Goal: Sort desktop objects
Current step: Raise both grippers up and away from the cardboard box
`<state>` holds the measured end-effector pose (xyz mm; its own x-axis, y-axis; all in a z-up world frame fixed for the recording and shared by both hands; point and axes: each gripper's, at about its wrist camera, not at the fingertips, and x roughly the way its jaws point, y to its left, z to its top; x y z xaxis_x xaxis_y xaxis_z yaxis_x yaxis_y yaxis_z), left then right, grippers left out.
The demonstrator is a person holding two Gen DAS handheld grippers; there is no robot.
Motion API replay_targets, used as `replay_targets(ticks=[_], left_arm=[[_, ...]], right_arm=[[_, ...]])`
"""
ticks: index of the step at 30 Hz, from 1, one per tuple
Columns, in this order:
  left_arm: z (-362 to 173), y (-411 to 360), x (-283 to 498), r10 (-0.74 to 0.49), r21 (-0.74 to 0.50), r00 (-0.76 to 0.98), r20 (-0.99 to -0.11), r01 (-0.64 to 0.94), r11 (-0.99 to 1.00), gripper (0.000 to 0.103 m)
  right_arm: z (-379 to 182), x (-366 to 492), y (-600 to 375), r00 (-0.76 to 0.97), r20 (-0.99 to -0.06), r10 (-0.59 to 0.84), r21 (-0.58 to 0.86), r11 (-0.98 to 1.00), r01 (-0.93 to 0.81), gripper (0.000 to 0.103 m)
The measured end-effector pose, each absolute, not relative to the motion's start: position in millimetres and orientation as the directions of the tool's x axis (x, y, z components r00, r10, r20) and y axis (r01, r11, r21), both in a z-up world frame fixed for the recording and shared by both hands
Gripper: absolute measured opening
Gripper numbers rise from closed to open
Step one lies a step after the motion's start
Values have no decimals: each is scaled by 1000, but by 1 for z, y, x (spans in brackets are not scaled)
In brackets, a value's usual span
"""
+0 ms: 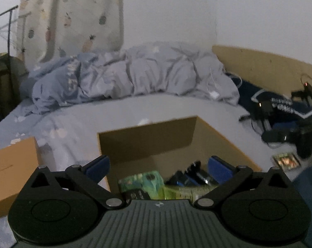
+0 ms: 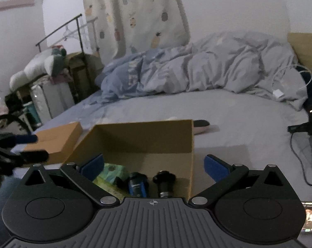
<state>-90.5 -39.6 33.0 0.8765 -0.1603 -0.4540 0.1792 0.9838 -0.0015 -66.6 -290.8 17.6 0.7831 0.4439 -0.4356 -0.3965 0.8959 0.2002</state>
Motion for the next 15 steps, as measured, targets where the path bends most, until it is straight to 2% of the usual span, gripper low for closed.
replay_targets(ticks=[4,8,15], left_arm=[[30,-40,-87,-136,13,885,-446,158,987,103],[22,-38,-77,-97,16,870,-484,120,993,103],[16,-40,-72,-100,-4,846,-524,116,993,103]], right_arm=[[6,-61,-288,790,-479,383,152,922,-355,103],[-4,-55,-283,785,-526,327,115,942,-315,103],[-9,-59,-263,798,-528,291,5,940,-340,103]])
